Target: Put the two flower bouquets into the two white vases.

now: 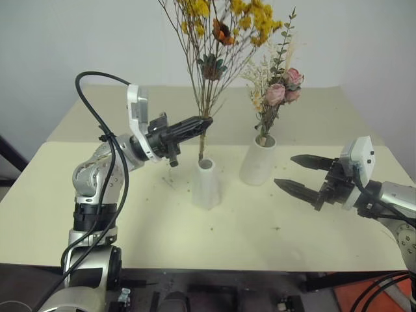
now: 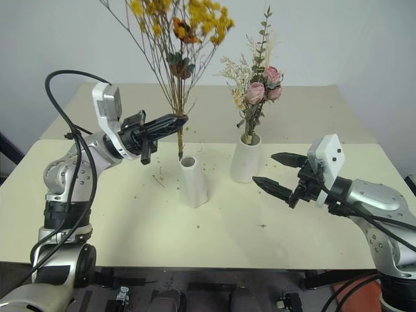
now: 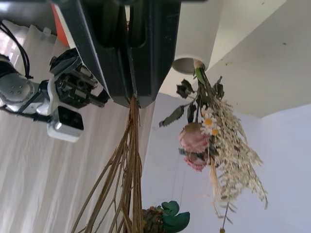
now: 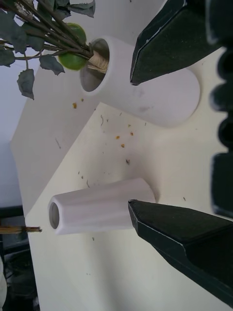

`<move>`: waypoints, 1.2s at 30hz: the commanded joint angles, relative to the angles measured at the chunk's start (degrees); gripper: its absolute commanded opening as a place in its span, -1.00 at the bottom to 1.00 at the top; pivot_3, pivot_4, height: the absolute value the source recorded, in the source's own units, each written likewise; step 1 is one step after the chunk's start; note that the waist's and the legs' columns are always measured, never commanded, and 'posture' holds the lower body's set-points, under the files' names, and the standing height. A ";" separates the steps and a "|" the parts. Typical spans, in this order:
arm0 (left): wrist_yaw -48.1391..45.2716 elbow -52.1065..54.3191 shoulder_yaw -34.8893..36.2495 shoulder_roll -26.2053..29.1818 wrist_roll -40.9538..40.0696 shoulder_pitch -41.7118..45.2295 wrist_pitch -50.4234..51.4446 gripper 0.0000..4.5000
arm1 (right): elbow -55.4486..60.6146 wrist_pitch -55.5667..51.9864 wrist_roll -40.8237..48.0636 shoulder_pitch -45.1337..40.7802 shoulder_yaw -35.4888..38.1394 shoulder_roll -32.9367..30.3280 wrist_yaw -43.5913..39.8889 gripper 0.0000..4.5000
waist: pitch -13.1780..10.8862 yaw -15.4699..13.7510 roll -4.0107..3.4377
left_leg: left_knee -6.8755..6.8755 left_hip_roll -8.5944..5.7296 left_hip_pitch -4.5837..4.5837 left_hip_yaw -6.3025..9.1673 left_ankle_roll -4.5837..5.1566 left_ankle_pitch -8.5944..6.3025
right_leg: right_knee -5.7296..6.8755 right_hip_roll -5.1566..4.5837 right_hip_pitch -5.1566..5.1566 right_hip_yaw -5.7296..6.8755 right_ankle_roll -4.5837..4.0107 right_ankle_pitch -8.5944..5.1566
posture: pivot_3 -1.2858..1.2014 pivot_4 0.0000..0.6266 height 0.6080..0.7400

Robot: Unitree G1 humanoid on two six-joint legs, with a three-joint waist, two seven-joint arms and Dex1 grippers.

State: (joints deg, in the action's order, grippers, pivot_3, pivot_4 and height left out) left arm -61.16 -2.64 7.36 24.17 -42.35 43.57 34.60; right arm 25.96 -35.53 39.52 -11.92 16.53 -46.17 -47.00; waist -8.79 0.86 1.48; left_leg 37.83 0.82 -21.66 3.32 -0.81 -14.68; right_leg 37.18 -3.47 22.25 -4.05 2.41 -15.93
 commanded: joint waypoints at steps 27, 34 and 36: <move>-0.55 -2.86 -0.93 -2.29 -0.03 1.84 -2.20 -1.00 | 2.87 0.40 2.10 1.04 2.53 -0.46 1.79 1.00 | 0.00 -0.03 0.00 | 0.00 0.00 0.09 0.00 0.00 0.00 | 0.00 0.00 -0.09 0.00 0.01 0.01 | 0.03 -0.52 1.00; -0.93 -4.27 -2.07 -2.89 1.98 1.72 -3.83 -1.00 | 3.22 0.50 2.22 1.50 2.70 -0.46 2.17 1.00 | 0.00 -0.01 0.00 | 0.00 0.00 0.08 0.00 0.00 0.00 | 0.00 0.00 -0.09 0.00 0.01 0.01 | 0.03 -0.52 1.00; -1.12 -4.68 -2.50 -3.13 2.70 1.19 -4.32 -1.00 | 3.35 0.52 2.28 1.70 2.80 -0.47 2.27 1.00 | 0.00 -0.03 0.00 | 0.01 0.00 0.08 0.00 0.00 0.00 | -0.01 0.00 -0.09 0.00 0.01 0.01 | 0.03 -0.52 1.00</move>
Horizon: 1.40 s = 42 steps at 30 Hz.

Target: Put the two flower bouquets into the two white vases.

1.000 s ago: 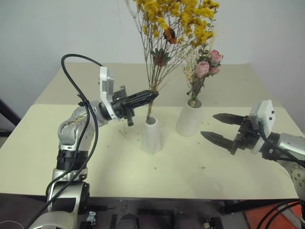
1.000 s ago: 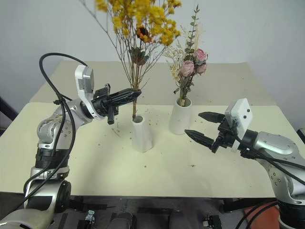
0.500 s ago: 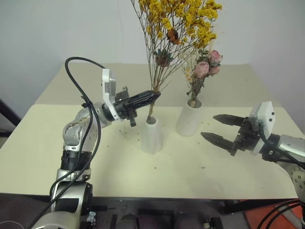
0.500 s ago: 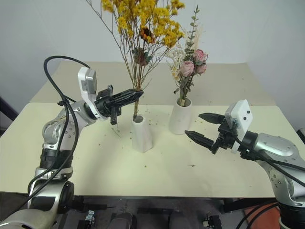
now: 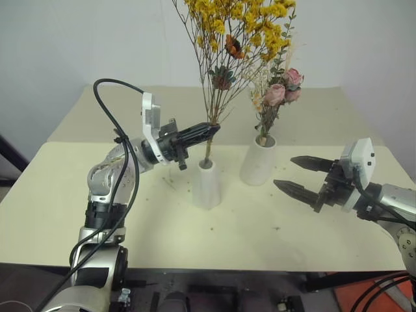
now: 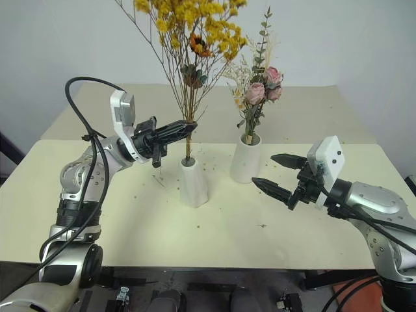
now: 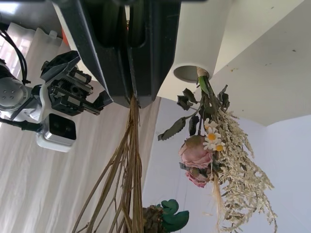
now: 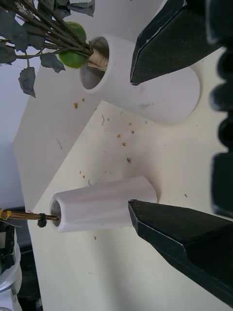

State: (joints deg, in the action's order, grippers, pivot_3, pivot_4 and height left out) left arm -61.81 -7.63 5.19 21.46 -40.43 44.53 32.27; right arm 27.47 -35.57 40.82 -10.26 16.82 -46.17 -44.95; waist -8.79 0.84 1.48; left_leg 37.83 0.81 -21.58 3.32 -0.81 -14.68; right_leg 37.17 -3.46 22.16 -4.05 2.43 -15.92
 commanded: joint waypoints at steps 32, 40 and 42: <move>-0.13 0.62 -1.48 -0.23 4.32 -4.08 -3.86 -1.00 | 2.83 0.82 1.90 1.34 2.59 -0.23 1.44 1.00 | 0.00 -0.02 0.00 | 0.00 0.00 -0.01 0.00 0.00 0.00 | -0.01 0.00 0.00 0.00 0.00 0.00 | 0.03 -0.52 1.00; -0.28 1.62 -1.66 0.36 4.08 -5.10 -3.29 -1.00 | 2.72 0.99 1.81 1.30 2.50 -0.12 1.42 1.00 | 0.00 0.03 0.00 | 0.00 0.01 0.00 0.00 0.00 0.00 | -0.02 0.00 0.01 0.00 0.00 0.00 | 0.03 -0.52 1.00; -0.59 2.13 -1.73 0.74 3.85 -5.41 -2.86 -0.78 | 2.62 1.03 1.76 1.25 2.45 -0.10 1.39 1.00 | 0.00 0.01 0.00 | 0.00 0.01 0.00 0.00 0.00 0.00 | -0.01 0.00 0.01 0.00 0.00 0.00 | 0.03 -0.52 1.00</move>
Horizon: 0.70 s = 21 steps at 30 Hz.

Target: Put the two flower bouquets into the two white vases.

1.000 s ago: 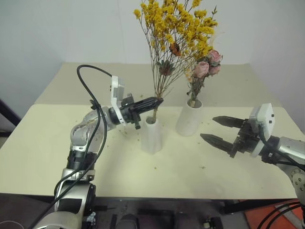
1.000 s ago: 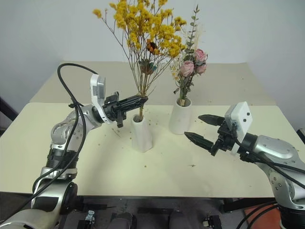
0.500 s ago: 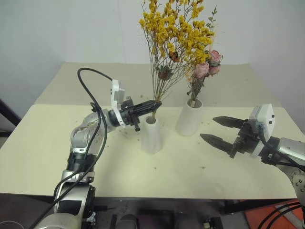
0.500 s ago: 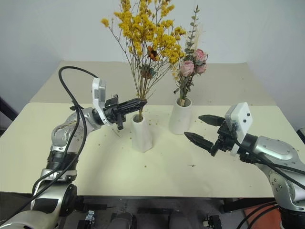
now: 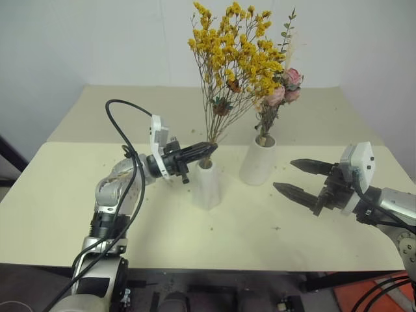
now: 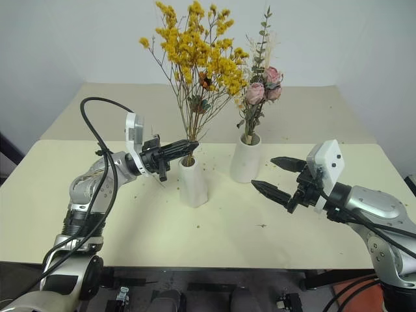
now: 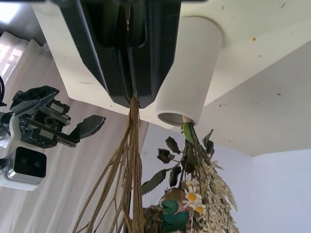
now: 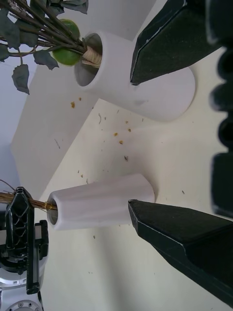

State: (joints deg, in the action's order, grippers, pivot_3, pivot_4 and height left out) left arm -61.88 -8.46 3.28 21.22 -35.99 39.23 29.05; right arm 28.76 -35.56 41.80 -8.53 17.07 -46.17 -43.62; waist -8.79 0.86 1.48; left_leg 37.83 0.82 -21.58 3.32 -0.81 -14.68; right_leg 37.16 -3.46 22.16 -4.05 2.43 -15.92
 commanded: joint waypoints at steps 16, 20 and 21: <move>-0.22 14.60 4.01 9.64 -4.68 -8.18 5.47 0.99 | 1.02 1.20 0.49 -0.37 2.17 -0.09 -0.02 1.00 | 0.00 0.22 -0.01 | 0.00 0.02 0.01 0.00 0.00 0.00 | -0.01 0.00 0.00 -0.01 0.00 0.00 | 0.03 -0.52 1.00; -0.25 16.15 5.82 13.16 -6.01 -9.85 6.52 0.99 | 1.02 1.27 0.44 0.00 2.34 -0.17 -0.18 1.00 | -0.01 0.11 -0.02 | -0.01 0.03 0.02 0.00 0.01 0.00 | 0.00 0.00 0.01 -0.01 0.00 0.00 | 0.03 -0.52 1.00; -0.54 16.09 6.28 14.13 -6.15 -10.04 6.57 0.99 | 0.95 1.27 0.41 -0.01 2.33 -0.23 -0.24 1.00 | -0.01 0.02 -0.02 | -0.01 0.03 0.01 0.00 0.01 0.00 | -0.01 0.00 0.01 0.00 -0.01 0.01 | 0.03 -0.52 1.00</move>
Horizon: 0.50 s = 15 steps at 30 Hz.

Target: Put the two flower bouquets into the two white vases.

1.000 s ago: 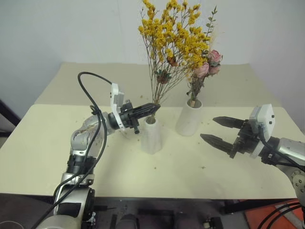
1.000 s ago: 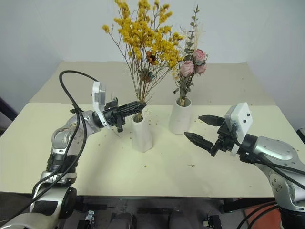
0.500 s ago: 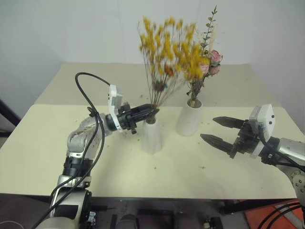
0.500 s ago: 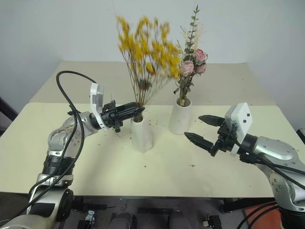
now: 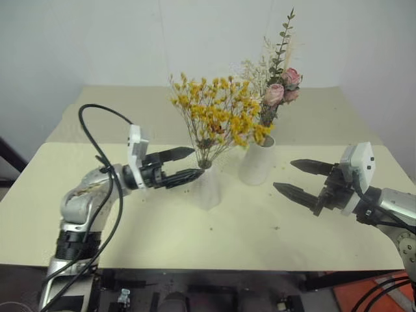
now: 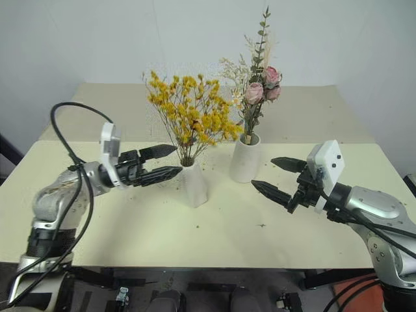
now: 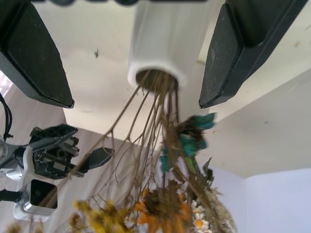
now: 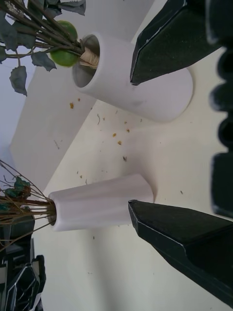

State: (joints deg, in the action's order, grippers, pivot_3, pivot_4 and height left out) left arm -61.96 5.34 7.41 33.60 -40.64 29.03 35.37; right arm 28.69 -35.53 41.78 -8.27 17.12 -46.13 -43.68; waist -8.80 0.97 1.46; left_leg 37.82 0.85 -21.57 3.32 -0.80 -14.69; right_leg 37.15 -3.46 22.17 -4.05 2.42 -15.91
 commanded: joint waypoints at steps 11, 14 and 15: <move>-6.17 2.47 4.34 10.67 -1.47 -2.98 -0.36 0.99 | 0.55 1.01 0.23 0.95 4.00 -1.95 -1.79 1.00 | -0.03 -0.10 -0.04 | -0.01 0.01 -0.01 -0.01 0.00 0.00 | -0.02 0.00 0.01 0.01 0.00 0.01 | 0.03 -0.52 1.00; -6.87 2.60 4.68 11.55 -1.63 -3.58 -0.48 0.99 | 0.70 0.92 0.24 1.78 4.85 -2.29 -2.15 1.00 | -0.03 -0.13 -0.05 | -0.01 0.01 -0.01 -0.01 0.00 0.00 | -0.02 0.00 0.00 0.01 -0.01 0.01 | 0.03 -0.52 1.00; -7.29 2.65 4.63 11.88 -1.59 -3.75 -0.57 0.99 | 0.71 0.88 0.22 2.07 5.10 -2.43 -2.20 1.00 | -0.03 -0.13 -0.04 | -0.01 0.01 -0.01 -0.01 0.00 0.00 | -0.02 0.00 0.00 0.01 -0.01 0.01 | 0.03 -0.52 1.00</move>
State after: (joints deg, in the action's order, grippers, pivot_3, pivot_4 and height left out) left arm -68.31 6.07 10.23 44.54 -41.01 25.16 35.38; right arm 28.58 -35.53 41.74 -6.21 19.64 -47.68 -45.60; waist -8.83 0.84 1.41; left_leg 37.81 0.86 -21.58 3.31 -0.80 -14.69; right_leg 37.13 -3.46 22.18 -4.04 2.41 -15.90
